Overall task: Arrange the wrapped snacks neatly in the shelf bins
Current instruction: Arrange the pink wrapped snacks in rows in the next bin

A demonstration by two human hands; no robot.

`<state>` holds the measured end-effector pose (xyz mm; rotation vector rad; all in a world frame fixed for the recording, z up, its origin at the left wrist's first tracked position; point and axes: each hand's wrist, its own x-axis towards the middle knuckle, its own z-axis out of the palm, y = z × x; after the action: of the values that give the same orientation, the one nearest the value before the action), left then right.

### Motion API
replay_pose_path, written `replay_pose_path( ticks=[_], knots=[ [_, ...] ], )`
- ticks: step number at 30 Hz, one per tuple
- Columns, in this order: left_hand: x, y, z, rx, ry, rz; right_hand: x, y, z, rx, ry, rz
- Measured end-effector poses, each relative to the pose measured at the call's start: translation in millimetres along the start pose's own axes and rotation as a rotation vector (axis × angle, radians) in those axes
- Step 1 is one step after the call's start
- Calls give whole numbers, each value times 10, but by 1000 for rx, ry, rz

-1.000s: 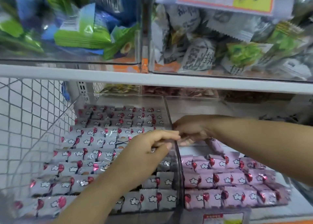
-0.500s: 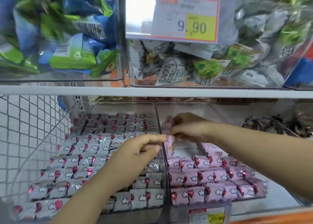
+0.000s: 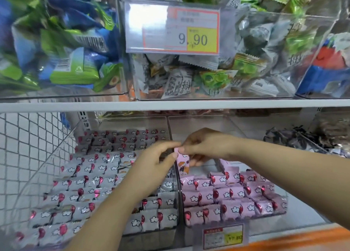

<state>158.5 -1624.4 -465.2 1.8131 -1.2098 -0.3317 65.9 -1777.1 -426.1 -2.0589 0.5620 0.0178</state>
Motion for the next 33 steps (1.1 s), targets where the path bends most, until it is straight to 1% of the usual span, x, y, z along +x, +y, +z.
replay_pose_path(
  ticks=[2,5,7,13,17,21,23,26,30,33],
  knots=[
    [26,-6,3,52,-16,36,37,55,-10,-7,-81,52],
    [62,-12,-18,97,-48,41,76,152,23,-57,-228,125],
    [75,-19,-34,97,-74,42,112,202,24,-26,-263,157],
    [64,-4,3,127,-131,55,191,278,-145,167,-290,270],
    [35,-11,16,168,-149,56,216,357,-189,123,-296,289],
    [18,8,38,143,-133,58,329,380,-299,145,-191,280],
    [5,18,43,101,-127,44,420,370,-303,123,-170,289],
    [-6,26,48,67,-120,40,562,374,-149,117,-219,339],
    [-3,-6,51,72,-117,48,719,470,44,225,-364,420],
    [-5,-32,42,71,-114,57,776,510,18,358,-364,450]
  ],
)
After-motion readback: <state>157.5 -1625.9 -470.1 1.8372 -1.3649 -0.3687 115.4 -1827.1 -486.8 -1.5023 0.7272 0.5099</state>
